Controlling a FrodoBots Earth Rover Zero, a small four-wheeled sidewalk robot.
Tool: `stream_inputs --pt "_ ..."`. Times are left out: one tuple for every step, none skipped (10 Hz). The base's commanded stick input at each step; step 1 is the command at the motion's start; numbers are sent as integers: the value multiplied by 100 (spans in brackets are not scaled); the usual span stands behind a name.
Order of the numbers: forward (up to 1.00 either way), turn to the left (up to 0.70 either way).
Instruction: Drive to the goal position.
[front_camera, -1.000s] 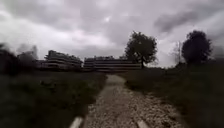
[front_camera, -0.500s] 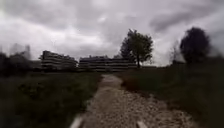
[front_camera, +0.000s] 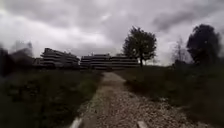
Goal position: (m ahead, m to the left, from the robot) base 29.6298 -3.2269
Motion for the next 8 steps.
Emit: stream_inputs --pt "70 0" --pt "70 0" --pt "70 0" --pt "70 0" --pt "70 0" --pt "70 0" --pt "70 0" --pt "70 0"
